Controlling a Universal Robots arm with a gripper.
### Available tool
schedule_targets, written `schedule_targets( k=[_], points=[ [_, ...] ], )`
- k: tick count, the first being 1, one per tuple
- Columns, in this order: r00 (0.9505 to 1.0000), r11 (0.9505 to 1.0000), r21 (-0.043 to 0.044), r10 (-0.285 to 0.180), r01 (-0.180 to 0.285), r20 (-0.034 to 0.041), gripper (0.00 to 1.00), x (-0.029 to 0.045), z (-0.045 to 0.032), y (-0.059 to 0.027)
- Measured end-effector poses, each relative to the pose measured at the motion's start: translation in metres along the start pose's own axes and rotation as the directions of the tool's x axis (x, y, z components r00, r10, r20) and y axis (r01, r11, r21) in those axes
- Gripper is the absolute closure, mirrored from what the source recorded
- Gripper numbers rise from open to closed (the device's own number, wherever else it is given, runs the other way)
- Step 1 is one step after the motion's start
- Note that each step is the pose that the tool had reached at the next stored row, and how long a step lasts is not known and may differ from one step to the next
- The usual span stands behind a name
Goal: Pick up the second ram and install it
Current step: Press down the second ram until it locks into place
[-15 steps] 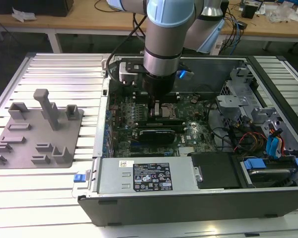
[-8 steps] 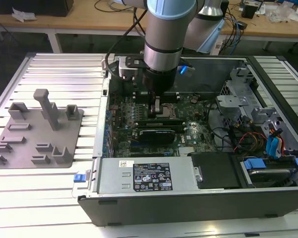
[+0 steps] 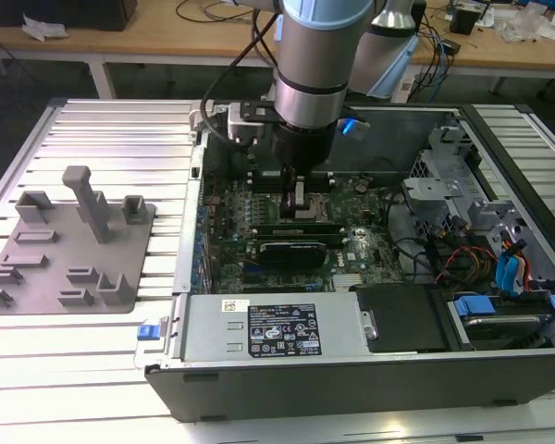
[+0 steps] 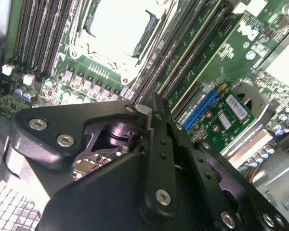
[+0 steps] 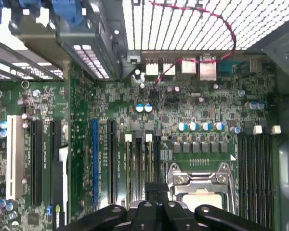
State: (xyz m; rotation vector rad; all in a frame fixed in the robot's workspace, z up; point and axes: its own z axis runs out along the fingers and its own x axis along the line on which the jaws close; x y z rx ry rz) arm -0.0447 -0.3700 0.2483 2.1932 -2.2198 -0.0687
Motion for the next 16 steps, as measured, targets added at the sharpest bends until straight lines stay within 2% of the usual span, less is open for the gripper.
schedule_targets(
  k=[9,16],
  points=[
    [1.0000,1.0000,0.0000,0.000,0.000,0.0001,0.92,-0.0003,-0.0012,-0.0272],
    [1.0000,1.0000,0.0000,0.000,0.000,0.0001,0.92,-0.0004,-0.0012,-0.0281]
  ],
)
